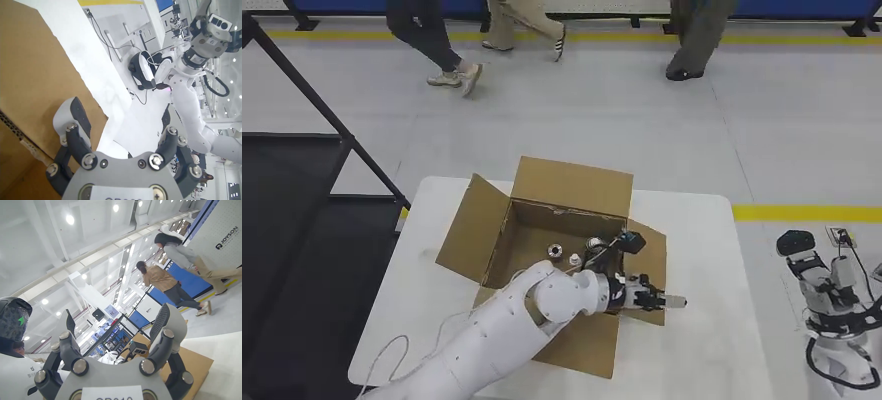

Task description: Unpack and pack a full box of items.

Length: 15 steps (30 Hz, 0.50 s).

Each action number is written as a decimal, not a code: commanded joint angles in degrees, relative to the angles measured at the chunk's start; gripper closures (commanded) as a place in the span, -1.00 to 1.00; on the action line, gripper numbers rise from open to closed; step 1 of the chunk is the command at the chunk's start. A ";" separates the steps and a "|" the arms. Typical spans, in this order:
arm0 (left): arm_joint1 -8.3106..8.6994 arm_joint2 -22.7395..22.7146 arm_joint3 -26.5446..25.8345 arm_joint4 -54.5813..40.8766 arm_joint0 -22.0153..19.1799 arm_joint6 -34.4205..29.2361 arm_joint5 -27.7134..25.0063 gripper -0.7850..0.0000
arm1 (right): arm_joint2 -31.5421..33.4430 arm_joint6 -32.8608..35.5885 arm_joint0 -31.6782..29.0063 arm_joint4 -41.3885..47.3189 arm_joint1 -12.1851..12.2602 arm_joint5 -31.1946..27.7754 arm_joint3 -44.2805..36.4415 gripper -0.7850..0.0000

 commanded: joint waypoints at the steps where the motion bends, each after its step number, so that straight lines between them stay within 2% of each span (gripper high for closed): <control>1: -0.60 0.27 0.96 -0.09 -0.37 -0.01 -0.35 -1.00 | 0.05 -2.02 0.18 -1.46 -0.06 0.33 0.14 -1.00; 5: -1.08 -0.78 0.82 -0.88 -0.28 0.77 -2.19 -1.00 | -0.30 -4.16 0.45 -3.11 -0.11 0.76 -0.14 -1.00; 8: -0.53 -3.45 -1.25 -1.34 0.60 1.77 -4.17 -1.00 | -0.58 -5.10 0.95 -4.74 -0.08 1.37 -0.78 -1.00; 12: 1.64 -9.67 -8.05 -0.12 3.89 2.52 -5.40 -1.00 | -0.19 -6.97 2.16 -10.01 0.06 2.94 -2.73 -1.00; 15: 4.09 -16.83 -16.58 1.31 9.19 2.81 -5.37 -1.00 | -0.61 -7.67 3.10 -13.33 0.14 4.15 -5.29 -1.00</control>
